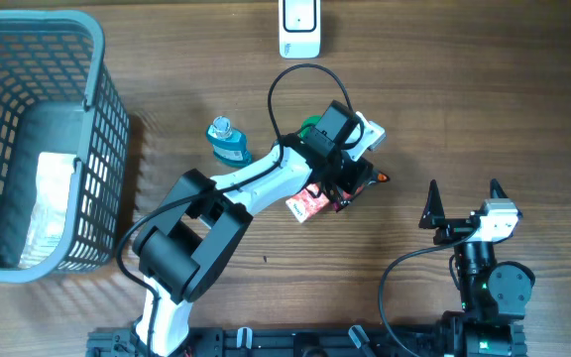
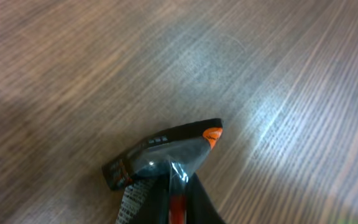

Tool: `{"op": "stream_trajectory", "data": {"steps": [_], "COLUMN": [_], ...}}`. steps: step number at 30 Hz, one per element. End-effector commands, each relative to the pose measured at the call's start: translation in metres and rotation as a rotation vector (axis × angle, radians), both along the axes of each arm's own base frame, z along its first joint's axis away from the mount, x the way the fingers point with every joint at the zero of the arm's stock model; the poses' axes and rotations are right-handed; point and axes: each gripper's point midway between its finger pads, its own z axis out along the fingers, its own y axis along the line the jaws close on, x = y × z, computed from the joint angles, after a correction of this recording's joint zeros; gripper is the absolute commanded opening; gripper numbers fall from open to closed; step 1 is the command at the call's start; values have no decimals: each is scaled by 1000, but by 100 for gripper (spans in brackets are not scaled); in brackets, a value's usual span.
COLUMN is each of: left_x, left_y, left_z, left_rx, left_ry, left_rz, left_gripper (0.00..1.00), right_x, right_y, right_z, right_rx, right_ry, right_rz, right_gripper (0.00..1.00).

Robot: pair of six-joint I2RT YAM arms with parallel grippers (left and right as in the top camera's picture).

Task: Scan the item barcode
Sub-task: 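Lift the tool package out and swing it toward the scanner, then release the tool package onto the table beside the tissue pack, then reach the left gripper back into the basket toward the clear plastic bag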

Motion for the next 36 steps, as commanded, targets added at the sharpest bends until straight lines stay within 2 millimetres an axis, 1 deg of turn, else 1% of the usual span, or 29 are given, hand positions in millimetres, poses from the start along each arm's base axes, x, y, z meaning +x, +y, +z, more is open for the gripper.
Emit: {"op": "stream_trajectory", "data": {"steps": [1, 3, 5, 6, 8, 10, 11, 12, 13, 14, 15, 16, 17, 18, 19, 20, 21, 22, 23, 24, 25, 26, 27, 30, 32, 33, 34, 35, 36], "left_x": [6, 6, 8, 10, 13, 17, 19, 21, 21, 20, 18, 14, 9, 6, 6, 9, 10, 15, 21, 25, 29, 26, 18, -4, -17, -20, -23, -23, -22], "left_y": [10, 11, 9, 8, 5, 1, 0, 0, 2, 6, 9, 15, 22, 33, 49, 73, 96, 141, 188, 230, 288, 333, 392, 486, 531, 545, 563, 573, 579], "left_z": [-10, -10, -7, 0, 18, 53, 72, 106, 127, 148, 164, 186, 207, 231, 255, 282, 303, 333, 352, 361, 367, 365, 356, 333, 317, 309, 296, 288, 281], "left_rx": [59, 60, 54, 44, 25, -20, -43, -83, -107, -130, -149, -176, -199, -224, -237, -245, -245, -227, -185, -140, -87, -42, -3, -61, -88, -96, -98, -86, -69], "left_ry": [-19, -20, -26, -36, -56, -104, -129, -172, -196, -223, -243, -272, -296, -319, -346, -384, -420, -477, -521, -546, -554, -543, -489, -316, -232, -198, -152, -128, -113], "left_rz": [41, 42, 42, 43, 44, 45, 47, 52, 56, 60, 64, 67, 75, 97, 147, 218, 271, 383, 513, 644, 837, 969, 1144, 1444, 1581, 1616, 1652, 1665, 1662], "left_gripper": [24, 39, 50, 55, 61, 69, 74, 81, 87, 89, 92, 95, 100, 100, 100, 100, 100, 100, 100, 100, 100, 100, 100, 100, 100, 100, 100, 100, 100], "right_x": [0, 0, 0, 0, 0, 0, 0, 0, 0, 0, 0, 0, 0, 0, 0, 0, 0, 0, 0, 0, 0, 0, 0, 0, 0, 0, 0, 0, 0], "right_y": [3, 3, 3, 3, 3, 3, 3, 3, 3, 3, 3, 3, 3, 3, 3, 3, 3, 3, 3, 3, 3, 3, 3, 3, 3, 3, 3, 3, 3], "right_z": [1, 1, 1, 1, 1, 1, 1, 1, 1, 1, 1, 1, 1, 1, 1, 1, 1, 1, 1, 1, 1, 1, 1, 1, 1, 1, 1, 1, 1], "right_rx": [-9, -9, -9, -9, -9, -9, -9, -9, -9, -9, -9, -9, -9, -9, -9, -9, -9, -9, -9, -9, -9, -9, -9, -9, -9, -9, -9, -9, -9], "right_ry": [-4, -4, -4, -4, -4, -4, -4, -4, -4, -4, -4, -4, -4, -4, -4, -4, -4, -4, -4, -4, -4, -4, -4, -4, -4, -4, -4, -4, -4], "right_rz": [15, 15, 15, 15, 15, 15, 15, 15, 15, 15, 15, 15, 15, 15, 15, 15, 15, 15, 15, 15, 15, 15, 15, 15, 15, 15, 15, 15, 15], "right_gripper": [100, 100, 100, 100, 100, 100, 100, 100, 100, 100, 100, 100, 100, 100, 100, 100, 100, 100, 100, 100, 100, 100, 100, 100, 100, 100, 100, 100, 100]}}
